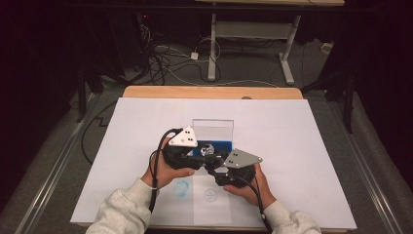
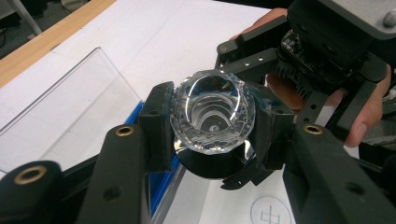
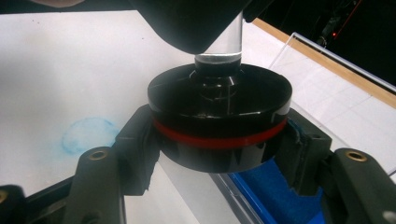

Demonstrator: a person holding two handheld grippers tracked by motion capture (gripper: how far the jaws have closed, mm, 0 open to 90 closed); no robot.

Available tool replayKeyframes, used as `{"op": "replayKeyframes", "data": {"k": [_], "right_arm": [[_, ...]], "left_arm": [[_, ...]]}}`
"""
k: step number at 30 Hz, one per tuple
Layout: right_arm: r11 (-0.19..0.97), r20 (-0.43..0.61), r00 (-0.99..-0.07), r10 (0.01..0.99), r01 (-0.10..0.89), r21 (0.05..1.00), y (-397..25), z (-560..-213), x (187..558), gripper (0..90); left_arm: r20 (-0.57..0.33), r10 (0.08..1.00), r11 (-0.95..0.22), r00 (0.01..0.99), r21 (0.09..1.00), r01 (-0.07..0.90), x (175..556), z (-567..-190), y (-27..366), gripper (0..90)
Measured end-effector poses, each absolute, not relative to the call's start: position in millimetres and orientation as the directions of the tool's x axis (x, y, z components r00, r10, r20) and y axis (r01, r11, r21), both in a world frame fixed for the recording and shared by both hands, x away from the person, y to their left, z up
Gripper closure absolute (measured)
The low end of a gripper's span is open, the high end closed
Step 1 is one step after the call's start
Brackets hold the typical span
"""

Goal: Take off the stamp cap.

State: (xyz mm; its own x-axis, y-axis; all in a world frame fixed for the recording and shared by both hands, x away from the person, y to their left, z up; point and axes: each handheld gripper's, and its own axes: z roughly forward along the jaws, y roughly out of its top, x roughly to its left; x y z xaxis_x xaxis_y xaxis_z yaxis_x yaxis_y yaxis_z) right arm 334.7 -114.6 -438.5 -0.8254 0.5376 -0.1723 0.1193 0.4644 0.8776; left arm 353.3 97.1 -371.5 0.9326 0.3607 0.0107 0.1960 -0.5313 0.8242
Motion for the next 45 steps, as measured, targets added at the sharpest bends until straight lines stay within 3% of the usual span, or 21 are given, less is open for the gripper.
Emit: {"op": "replayKeyframes", "data": {"k": [23,45], "right_arm": [[0.503,-0.190,-0.826,0.531,0.127,0.855,-115.0,-437.6,333.5,38.8],[0.491,-0.121,-0.839,0.530,0.187,0.851,-114.7,-436.1,333.3,38.8]], "left_arm": [[0.018,0.361,-0.533,0.933,0.825,0.190,351.5,-375.6,93.9,54.7],[0.059,0.395,-0.523,0.917,0.835,0.172,341.9,-377.7,91.3,54.9]]}}
